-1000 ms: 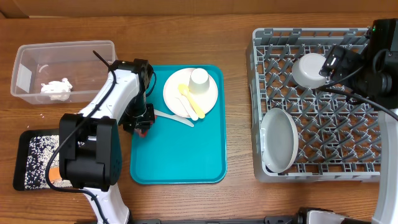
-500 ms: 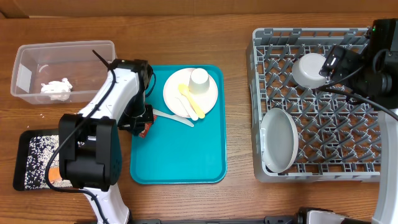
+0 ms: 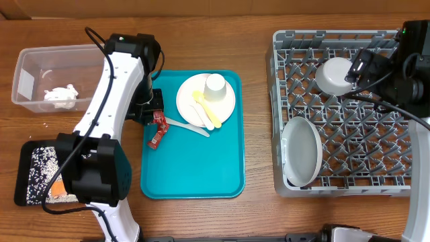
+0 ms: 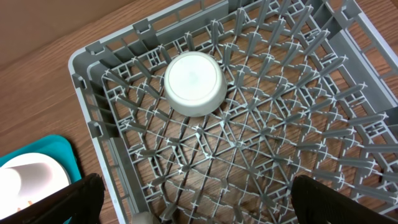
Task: Sort waste into correct bins and load items into the dishwasher rack
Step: 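Carry the wrapper to the clear bin and drop it in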
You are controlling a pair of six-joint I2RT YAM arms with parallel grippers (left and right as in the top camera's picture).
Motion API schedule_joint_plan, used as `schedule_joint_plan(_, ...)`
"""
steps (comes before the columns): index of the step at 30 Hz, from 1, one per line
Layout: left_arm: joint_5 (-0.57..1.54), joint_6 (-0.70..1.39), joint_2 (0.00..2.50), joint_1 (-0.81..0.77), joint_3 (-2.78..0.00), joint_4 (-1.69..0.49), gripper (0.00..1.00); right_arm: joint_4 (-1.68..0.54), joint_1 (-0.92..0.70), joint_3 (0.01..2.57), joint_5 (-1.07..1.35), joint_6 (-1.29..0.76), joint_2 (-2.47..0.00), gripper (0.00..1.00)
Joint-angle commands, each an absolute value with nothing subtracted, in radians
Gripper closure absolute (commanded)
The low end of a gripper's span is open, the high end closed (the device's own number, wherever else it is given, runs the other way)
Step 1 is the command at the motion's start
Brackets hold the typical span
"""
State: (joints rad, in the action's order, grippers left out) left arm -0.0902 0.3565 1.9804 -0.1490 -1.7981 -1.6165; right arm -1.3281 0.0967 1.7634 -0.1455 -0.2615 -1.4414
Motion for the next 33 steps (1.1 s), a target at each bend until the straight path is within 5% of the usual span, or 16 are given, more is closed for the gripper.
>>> schedule_joint_plan(1,-0.078,0.340,1.982,-0.144,-1.840,-1.617,0.96,-1.325,0.096,1.781,-0.156,-0.266,-1.444,0.00)
schedule_joint_plan(19,-0.076,0.340,1.982,-0.097,-2.122,-1.566,0.96,-1.325,0.096,1.781,-0.156,-0.266,-1.444,0.00)
schedule_joint_plan(33,0.045,0.324,1.982,0.257,-2.298,-1.555,0.96,-1.325,0.096,1.781,-0.156,-0.266,-1.444,0.00)
